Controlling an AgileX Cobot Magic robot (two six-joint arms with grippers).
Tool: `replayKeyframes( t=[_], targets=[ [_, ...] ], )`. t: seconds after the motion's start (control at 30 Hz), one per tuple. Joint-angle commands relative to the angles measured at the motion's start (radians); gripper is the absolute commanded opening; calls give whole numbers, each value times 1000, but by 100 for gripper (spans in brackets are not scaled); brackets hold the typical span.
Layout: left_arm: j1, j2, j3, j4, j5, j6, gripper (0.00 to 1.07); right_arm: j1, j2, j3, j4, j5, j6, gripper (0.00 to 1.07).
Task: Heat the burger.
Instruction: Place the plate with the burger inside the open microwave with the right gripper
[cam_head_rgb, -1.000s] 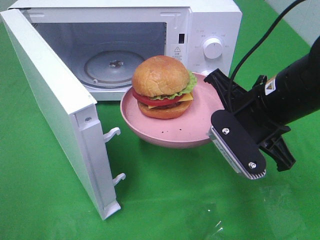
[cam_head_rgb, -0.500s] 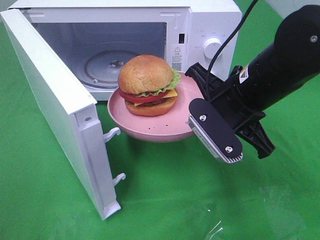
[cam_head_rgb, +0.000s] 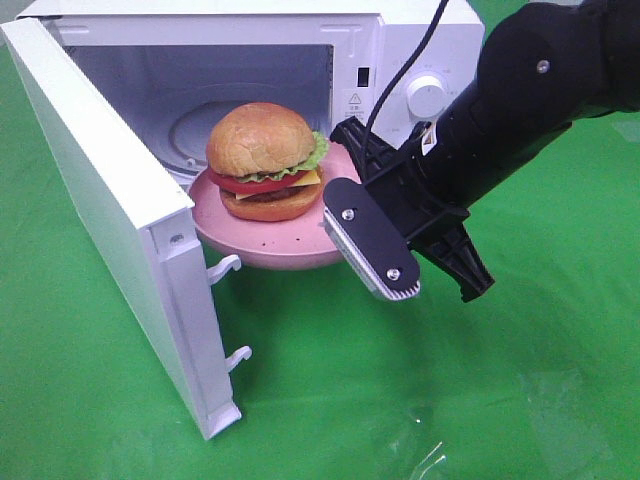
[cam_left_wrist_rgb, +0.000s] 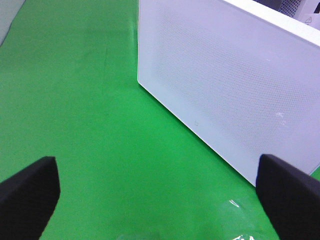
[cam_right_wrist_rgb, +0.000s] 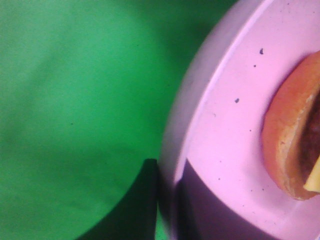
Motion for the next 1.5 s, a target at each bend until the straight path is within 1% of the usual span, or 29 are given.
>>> replayKeyframes(
  t=[0.03, 0.07, 0.17, 0.27, 0.3, 0.5, 0.67, 0.83, 0.9, 0.97, 1.37, 1.5],
  targets=[
    [-7, -2, 0, -3, -7, -1, 100, 1, -3, -27, 6, -38, 18, 0],
    [-7, -2, 0, -3, -7, -1, 100, 1, 17, -51, 6, -19, 27, 0],
    [-7, -2, 0, -3, -7, -1, 100, 1, 30, -71, 3, -8, 40, 0],
    [-7, -2, 0, -3, -7, -1, 100, 1, 51, -100, -30, -6, 88, 0],
    [-7, -2, 0, -3, -7, -1, 100, 1, 61, -116, -59, -6, 134, 0],
    [-7, -2, 0, -3, -7, -1, 100, 13, 99, -156, -120, 15, 181, 0],
    [-7, -2, 0, -3, -7, -1, 100, 33, 124, -192, -120, 8, 181, 0],
    [-7, -2, 0, -3, -7, -1, 100, 35, 137, -215, -120, 9, 181, 0],
    [-7, -2, 0, -3, -7, -1, 100, 35, 160, -246, -120, 12, 181, 0],
    [-7, -2, 0, -3, -7, -1, 100, 35, 168, -256, -120, 12, 181, 0],
    [-7, -2, 0, -3, -7, -1, 100, 36, 184, -269, -120, -68, 186, 0],
    [-7, -2, 0, -3, -7, -1, 100, 36, 216, -297, -120, -68, 200, 0]
  ],
)
